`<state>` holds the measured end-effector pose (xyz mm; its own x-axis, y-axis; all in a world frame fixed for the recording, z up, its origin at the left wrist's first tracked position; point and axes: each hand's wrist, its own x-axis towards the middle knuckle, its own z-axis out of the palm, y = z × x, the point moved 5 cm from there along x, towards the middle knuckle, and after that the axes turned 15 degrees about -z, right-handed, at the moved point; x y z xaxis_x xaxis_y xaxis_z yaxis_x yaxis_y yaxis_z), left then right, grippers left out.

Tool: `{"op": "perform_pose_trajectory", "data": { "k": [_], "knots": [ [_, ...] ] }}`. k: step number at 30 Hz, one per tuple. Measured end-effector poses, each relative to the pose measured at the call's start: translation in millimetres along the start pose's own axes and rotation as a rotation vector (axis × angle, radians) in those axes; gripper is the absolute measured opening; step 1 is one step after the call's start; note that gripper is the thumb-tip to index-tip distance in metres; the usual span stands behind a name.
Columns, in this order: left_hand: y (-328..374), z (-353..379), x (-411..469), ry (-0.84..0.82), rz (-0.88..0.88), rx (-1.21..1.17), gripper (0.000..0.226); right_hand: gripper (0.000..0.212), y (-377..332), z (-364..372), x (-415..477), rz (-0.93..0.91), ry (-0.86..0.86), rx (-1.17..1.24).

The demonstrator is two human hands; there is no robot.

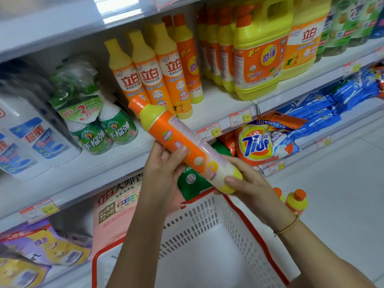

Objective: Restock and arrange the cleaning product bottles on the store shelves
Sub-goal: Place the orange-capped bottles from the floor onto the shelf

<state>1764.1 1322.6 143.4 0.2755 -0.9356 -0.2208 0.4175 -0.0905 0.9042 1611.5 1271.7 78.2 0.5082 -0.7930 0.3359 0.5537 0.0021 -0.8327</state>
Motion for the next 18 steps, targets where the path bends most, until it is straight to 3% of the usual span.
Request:
{"op": "perform_pose_trajectory", "data": {
  "k": [3, 5, 11, 18],
  "knots": [
    [4, 5, -3, -0.084, 0.005, 0.052, 0.061, 0.051, 9, 7, -3, 0.192, -0.047, 0.429],
    [3, 8, -2, -0.095, 0.010, 0.073, 0.060, 0.048, 12, 12, -5, 0.278, -0.135, 0.495],
    [-3, 7, 6, 0.046, -0.098, 0.005, 0.062, 0.068, -3, 17, -10, 0.364, -0.284, 0.441],
    [-17, 19, 14, -0.094, -0.324, -0.030, 0.053, 0.072, -23, 16, -21, 0.369, -0.339, 0.238]
  ]
}}
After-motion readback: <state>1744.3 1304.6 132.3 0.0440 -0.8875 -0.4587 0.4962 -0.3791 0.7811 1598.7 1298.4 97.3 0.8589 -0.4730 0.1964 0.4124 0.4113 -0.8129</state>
